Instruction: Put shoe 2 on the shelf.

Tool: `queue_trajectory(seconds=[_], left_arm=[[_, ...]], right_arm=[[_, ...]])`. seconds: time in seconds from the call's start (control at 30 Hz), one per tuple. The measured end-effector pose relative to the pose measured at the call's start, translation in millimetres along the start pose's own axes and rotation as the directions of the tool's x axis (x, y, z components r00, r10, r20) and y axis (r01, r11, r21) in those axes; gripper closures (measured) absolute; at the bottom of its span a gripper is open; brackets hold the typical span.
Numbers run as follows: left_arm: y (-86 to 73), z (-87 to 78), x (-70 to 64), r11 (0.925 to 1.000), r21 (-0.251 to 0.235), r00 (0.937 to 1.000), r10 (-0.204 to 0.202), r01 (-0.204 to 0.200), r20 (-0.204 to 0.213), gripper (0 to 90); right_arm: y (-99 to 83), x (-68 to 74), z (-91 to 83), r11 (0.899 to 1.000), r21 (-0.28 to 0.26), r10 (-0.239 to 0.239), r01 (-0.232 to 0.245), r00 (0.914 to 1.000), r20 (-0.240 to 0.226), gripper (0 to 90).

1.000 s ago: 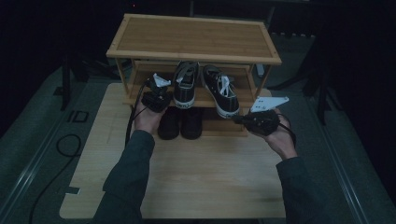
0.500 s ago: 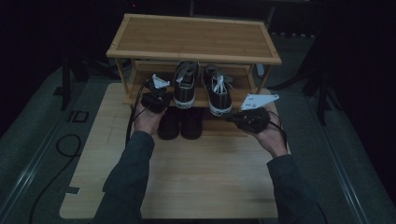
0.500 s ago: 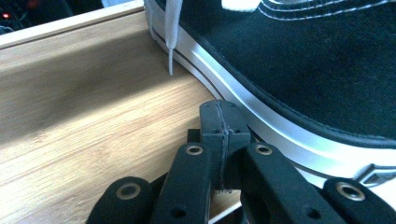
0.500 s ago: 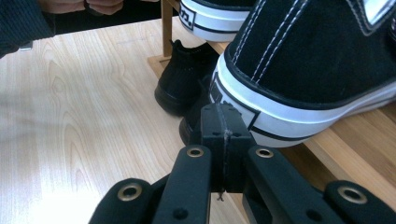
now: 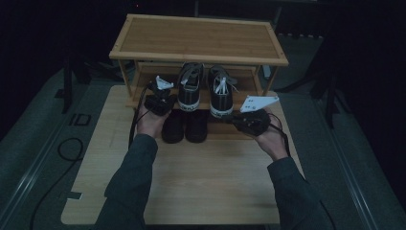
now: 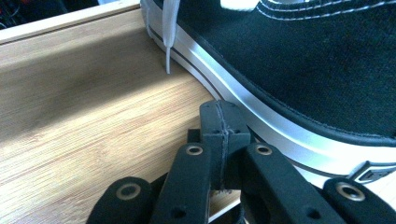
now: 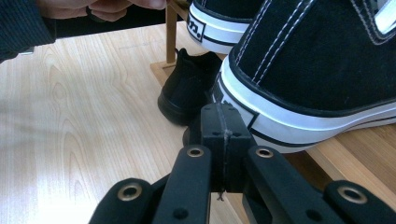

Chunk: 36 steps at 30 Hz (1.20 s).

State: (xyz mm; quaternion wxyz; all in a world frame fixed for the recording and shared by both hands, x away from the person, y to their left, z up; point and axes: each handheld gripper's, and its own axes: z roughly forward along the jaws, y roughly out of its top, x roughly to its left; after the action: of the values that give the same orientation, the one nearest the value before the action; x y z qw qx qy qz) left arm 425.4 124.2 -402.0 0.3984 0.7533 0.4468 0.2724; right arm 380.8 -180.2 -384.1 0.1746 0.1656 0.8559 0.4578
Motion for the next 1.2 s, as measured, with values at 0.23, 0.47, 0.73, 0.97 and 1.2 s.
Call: queue_trajectory(seconds=[0.23, 0.47, 0.73, 0.97, 1.2], left_arm=[[3.0, 0.2, 0.5, 0.9997, 0.024, 0.9999, 0.01, -0.01, 0.0, 90.0], [3.4, 0.2, -0.2, 0.9996, 0.027, 0.9999, 0.011, -0.011, -0.005, 90.0], [3.2, -0.1, -0.5, 0.9995, 0.028, 0.9999, 0.013, -0.013, -0.004, 90.0], [2.8, 0.0, -1.0, 0.9997, 0.024, 0.9999, 0.009, -0.009, -0.008, 90.0], [2.8, -0.1, -1.3, 0.9997, 0.025, 0.9999, 0.009, -0.008, -0.01, 90.0]], right_arm=[[-1.2, -0.2, 2.2, 1.0, -0.001, -0.005, 0.005, 0.9999, 0.016, 90.0], [-2.6, -0.5, -0.2, 1.0, -0.007, -0.011, 0.011, 0.999, 0.042, 90.0], [-12.3, -1.4, 6.0, 1.0, 0.025, -0.019, 0.017, 0.9965, 0.081, 90.0], [-11.4, -5.2, 12.7, 1.0, 0.01, 0.006, -0.007, 0.9946, 0.103, 90.0], [-0.4, -6.3, 17.7, 1.0, -0.002, 0.008, -0.007, 0.9933, 0.116, 90.0]])
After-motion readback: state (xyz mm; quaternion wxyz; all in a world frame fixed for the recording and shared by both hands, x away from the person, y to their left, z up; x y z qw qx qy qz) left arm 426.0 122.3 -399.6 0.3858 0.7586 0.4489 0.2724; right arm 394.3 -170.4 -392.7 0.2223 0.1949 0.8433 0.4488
